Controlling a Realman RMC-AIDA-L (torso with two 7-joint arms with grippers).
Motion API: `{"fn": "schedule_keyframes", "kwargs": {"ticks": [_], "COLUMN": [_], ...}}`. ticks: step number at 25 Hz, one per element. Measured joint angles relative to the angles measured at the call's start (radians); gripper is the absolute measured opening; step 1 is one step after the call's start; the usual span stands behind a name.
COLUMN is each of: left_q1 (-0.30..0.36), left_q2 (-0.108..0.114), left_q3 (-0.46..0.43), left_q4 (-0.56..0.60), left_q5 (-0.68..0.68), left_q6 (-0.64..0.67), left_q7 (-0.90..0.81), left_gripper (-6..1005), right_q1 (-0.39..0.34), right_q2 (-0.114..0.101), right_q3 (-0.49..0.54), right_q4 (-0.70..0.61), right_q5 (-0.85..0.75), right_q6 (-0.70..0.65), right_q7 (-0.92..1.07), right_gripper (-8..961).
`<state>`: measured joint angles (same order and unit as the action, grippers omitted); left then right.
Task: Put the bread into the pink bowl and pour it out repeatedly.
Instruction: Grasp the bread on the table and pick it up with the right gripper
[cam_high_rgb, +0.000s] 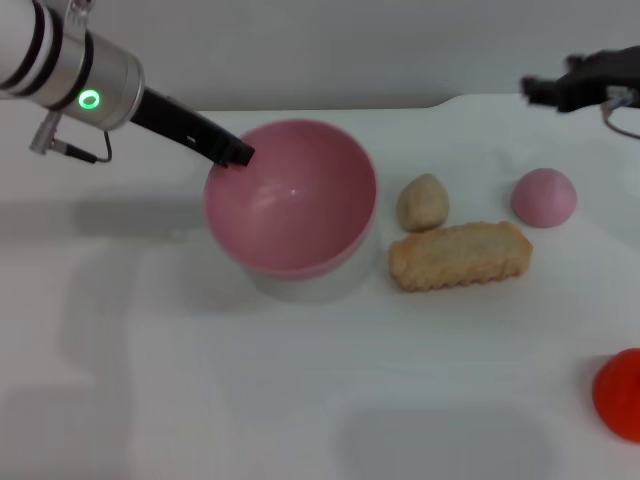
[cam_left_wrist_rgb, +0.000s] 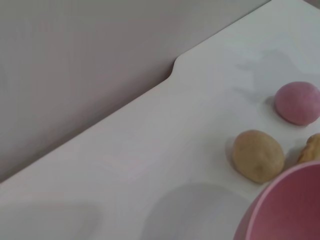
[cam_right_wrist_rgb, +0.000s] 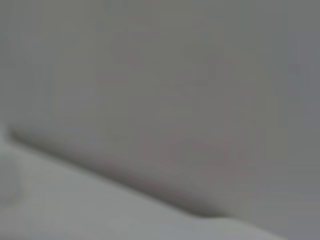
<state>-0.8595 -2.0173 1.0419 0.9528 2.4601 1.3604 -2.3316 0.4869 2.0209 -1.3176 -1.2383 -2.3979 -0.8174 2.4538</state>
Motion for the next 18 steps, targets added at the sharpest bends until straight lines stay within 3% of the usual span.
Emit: {"fn": "schedule_keyframes", "kwargs": {"ticks": [4,7,11,18], "left_q1": [0.038,0.052,0.060,0.070], "left_q2": [-0.017,-0.026,-0.031,-0.033], "left_q3": [-0.001,-0.002,-0.002,0.002], "left_q4": [0.010,0.010,0.010,0.010], "left_q5": [-0.001,-0.001,-0.002,-0.002], "left_q6": [-0.010,-0.016,-0.017,-0.019], "left_q7": [0.009,0.017,0.023,0.023], "left_gripper": [69,69,69,69], "right_q1": [0.093,0.149,0.214,0.266], "right_q2": [-0.004,0.015,0.040,0.047], "right_q3": [0.042,0.036,0.016,-0.047], "right_q4": [-0.040,-0.040,-0.004,0.065], "right_q5": [-0.112,-0.234,-0.331,-0.334], "right_q6": [-0.290,-0.407,-0.518,-0.578], "right_q7": [-0.004,-0.005,-0.020,-0.058], "right_gripper": [633,633,633,633]}}
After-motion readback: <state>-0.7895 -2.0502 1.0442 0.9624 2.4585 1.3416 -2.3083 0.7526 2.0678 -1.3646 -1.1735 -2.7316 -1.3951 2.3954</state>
